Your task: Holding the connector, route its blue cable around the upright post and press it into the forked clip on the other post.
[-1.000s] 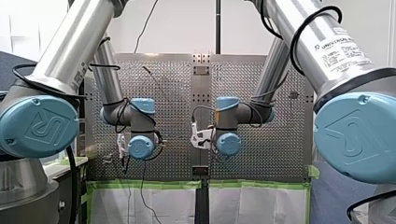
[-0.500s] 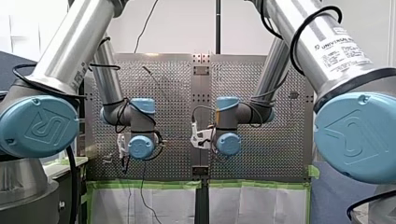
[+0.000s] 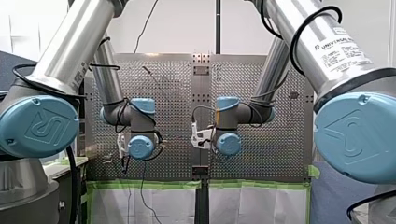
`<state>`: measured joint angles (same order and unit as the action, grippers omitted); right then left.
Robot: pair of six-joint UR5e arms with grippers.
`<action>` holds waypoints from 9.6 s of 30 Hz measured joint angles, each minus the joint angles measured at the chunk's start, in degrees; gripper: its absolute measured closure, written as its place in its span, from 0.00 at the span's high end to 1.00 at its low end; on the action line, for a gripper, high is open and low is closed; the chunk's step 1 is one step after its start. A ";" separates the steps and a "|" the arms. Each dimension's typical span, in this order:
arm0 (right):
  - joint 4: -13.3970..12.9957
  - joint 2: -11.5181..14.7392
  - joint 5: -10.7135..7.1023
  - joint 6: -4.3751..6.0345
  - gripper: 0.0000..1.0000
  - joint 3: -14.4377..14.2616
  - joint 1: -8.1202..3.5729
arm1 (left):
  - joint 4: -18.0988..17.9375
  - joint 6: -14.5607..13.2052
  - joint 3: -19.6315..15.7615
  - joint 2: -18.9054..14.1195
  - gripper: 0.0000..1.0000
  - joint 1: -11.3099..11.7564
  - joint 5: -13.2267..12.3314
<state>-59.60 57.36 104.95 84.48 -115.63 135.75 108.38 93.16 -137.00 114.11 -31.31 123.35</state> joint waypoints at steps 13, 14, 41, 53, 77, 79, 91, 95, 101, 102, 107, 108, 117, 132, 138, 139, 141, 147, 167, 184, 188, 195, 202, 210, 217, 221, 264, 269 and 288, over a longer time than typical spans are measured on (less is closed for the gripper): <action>0.00 0.00 0.00 0.00 0.02 0.00 0.00 | 0.00 0.00 0.00 0.00 0.00 0.00 0.00; 0.00 0.00 0.00 0.00 0.02 0.00 0.00 | 0.00 0.00 0.00 0.00 0.00 0.00 0.00; 0.00 0.00 0.00 0.00 0.02 0.00 0.00 | 0.00 0.00 0.00 0.00 0.00 0.00 0.00; 0.00 0.00 0.00 0.00 0.02 0.00 0.00 | 0.00 0.00 0.00 0.00 0.00 0.00 0.00; 0.00 0.00 0.00 0.00 0.02 0.00 0.00 | 0.00 0.00 0.00 0.00 0.00 0.00 0.00; 0.00 0.00 0.00 0.00 0.02 0.00 0.00 | 0.00 0.00 0.00 0.00 0.00 0.00 0.00; 0.00 0.00 0.00 0.00 0.02 0.00 0.00 | 0.00 0.00 0.00 0.00 0.00 0.00 0.00; 0.00 0.00 0.00 0.00 0.02 0.00 0.00 | 0.00 0.00 0.00 0.00 0.00 0.00 0.00; 0.02 0.05 -0.01 -0.13 0.02 0.09 -0.04 | -0.02 0.02 0.00 0.11 0.00 0.05 0.01; 0.01 0.05 0.00 -0.17 0.02 0.12 -0.05 | -0.04 0.04 0.00 0.33 0.00 0.09 0.01; 0.00 0.08 -0.01 -0.25 0.02 0.16 -0.08 | -0.08 0.08 0.00 1.15 0.00 0.16 0.00; 0.00 0.08 0.00 -0.25 0.02 0.17 -0.08 | -0.08 0.08 0.00 1.23 0.00 0.16 0.00; 0.00 0.08 0.00 -0.26 0.02 0.17 -0.09 | -0.09 0.09 0.00 1.31 0.00 0.18 0.00; 2.04 -1.91 2.04 0.64 0.02 0.86 1.94 | -0.09 0.09 0.00 1.32 0.00 0.18 0.00; 3.54 -2.83 4.18 0.78 0.02 0.95 4.98 | -0.09 0.09 0.00 1.32 0.00 0.18 0.00; 3.59 -2.85 4.28 0.78 0.02 0.95 5.44 | -0.09 0.09 0.00 1.32 0.00 0.17 0.00; 3.65 -2.88 4.40 0.78 0.02 0.96 6.38 | -0.09 0.09 0.00 1.32 0.00 0.17 0.00; 3.69 -2.90 4.47 0.79 0.02 0.97 7.23 | -0.09 0.09 0.00 1.32 0.00 0.18 0.00; 8.24 2.41 6.77 6.76 0.02 3.58 6.67 | 5.58 3.38 -2.31 -6.13 0.00 0.24 -1.29; 11.20 10.62 6.09 8.07 0.02 6.62 5.66 | 8.72 3.26 1.75 -14.62 0.00 2.78 -0.37; 13.17 12.74 4.97 8.06 0.02 7.91 5.22 | 10.75 3.54 3.34 -16.73 0.00 3.64 -0.27; 16.58 16.69 3.49 7.92 0.02 9.93 4.33 | 13.30 4.09 5.11 -20.08 0.00 5.21 0.17; 19.63 18.36 0.56 7.84 0.02 12.30 3.23 | 16.28 4.86 7.48 -20.83 0.00 6.85 0.33; 23.03 18.39 -3.09 7.61 0.02 15.89 1.92 | 18.76 7.23 9.70 -21.48 0.00 8.75 0.35; 26.77 18.37 -6.89 7.48 0.02 19.67 1.16 | 20.84 8.32 10.95 -24.38 0.00 11.48 -0.54; 27.82 18.30 -8.97 7.71 0.02 21.72 0.81 | 22.61 9.26 11.05 -26.44 0.00 13.52 -2.24; 33.95 15.15 -19.50 10.55 0.02 38.42 -1.22 | 37.60 14.26 27.87 -32.62 0.00 23.43 -4.41; 34.81 13.37 -19.75 10.59 0.02 40.64 -1.31 | 38.91 14.59 30.91 -31.91 0.00 24.09 -5.47; 36.42 9.00 -20.83 10.62 0.02 45.40 -1.57 | 41.34 15.08 40.48 -24.28 0.00 27.37 -8.25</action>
<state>-23.18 66.36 84.13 95.10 -70.23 134.18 149.72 108.24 -96.52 89.83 -3.94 115.10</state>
